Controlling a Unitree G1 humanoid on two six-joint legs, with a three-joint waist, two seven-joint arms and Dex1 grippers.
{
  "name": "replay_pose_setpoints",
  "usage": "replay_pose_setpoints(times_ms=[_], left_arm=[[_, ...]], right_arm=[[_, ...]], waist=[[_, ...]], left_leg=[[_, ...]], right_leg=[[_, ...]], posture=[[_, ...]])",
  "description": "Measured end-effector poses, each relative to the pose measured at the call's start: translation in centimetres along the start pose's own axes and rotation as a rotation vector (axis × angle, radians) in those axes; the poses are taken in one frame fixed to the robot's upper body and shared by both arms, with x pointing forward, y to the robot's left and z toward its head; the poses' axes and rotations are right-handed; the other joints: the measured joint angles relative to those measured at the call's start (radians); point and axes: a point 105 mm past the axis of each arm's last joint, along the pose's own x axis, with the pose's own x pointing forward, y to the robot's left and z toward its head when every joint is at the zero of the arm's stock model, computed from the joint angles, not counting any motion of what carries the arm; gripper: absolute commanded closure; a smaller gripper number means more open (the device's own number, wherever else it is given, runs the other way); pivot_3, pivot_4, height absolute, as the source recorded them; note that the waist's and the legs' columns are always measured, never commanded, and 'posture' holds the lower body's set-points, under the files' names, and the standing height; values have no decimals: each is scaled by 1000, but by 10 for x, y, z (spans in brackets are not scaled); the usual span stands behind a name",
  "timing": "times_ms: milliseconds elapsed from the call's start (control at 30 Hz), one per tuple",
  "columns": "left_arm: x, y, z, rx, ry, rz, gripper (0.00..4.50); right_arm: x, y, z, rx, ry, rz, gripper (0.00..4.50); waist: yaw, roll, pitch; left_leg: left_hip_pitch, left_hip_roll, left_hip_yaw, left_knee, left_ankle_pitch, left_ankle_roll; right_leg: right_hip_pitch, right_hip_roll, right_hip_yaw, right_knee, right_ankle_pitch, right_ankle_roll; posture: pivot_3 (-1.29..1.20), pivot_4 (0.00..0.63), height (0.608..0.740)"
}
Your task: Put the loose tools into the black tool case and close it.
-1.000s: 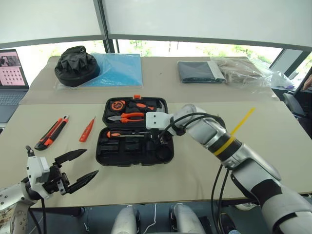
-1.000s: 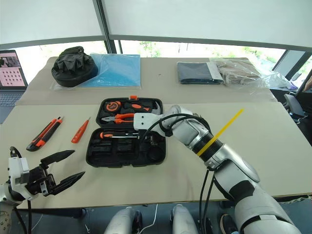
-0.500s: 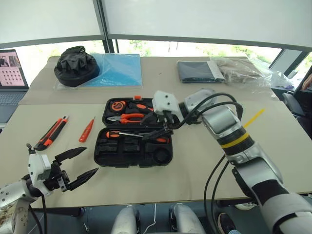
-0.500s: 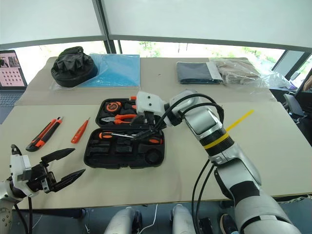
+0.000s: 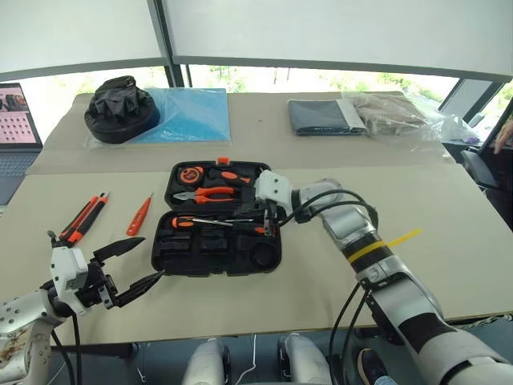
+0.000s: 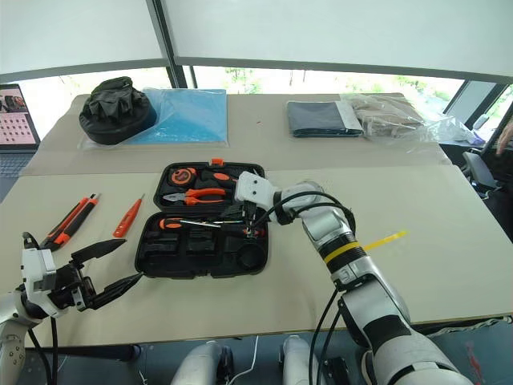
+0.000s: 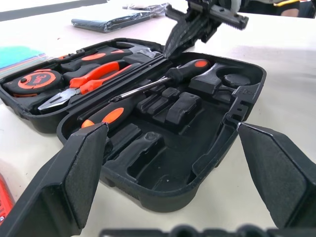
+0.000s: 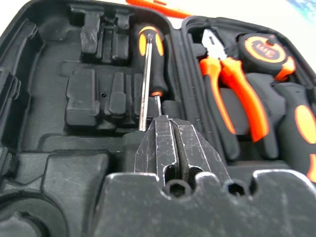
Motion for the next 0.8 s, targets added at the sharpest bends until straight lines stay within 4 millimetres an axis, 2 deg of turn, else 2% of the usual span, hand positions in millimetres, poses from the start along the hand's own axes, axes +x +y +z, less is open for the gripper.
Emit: replay_pose_setpoints(times_ms=[300, 533, 700, 800], left_arm=[[-1, -1, -3, -6, 15, 2, 0], [0, -2, -3, -7, 16, 1, 0], [0, -2, -3, -6, 17, 0, 0], [1, -2, -3, -6, 16, -5, 0]], right_arm=[[3, 7, -4, 14, -1, 19, 4424], [2, 24, 7, 46, -59, 117, 4424], [-3, 10, 14, 59, -75, 44, 4424], [-3, 0, 6, 52, -21, -14, 4424]], waist=[[0, 0, 0], [1, 0, 0], [2, 0, 0], [1, 0, 0]], left_leg=[[1, 0, 0, 0, 0, 0], [1, 1, 0, 0, 0, 0], [1, 0, 0, 0, 0, 0], [1, 0, 0, 0, 0, 0]], right_leg=[[1, 0, 0, 0, 0, 0], [0, 0, 0, 0, 0, 0], [0, 0, 0, 0, 0, 0], [0, 0, 0, 0, 0, 0]], posture=[[0, 150, 740], [0, 150, 740], [0, 150, 740], [0, 150, 740]])
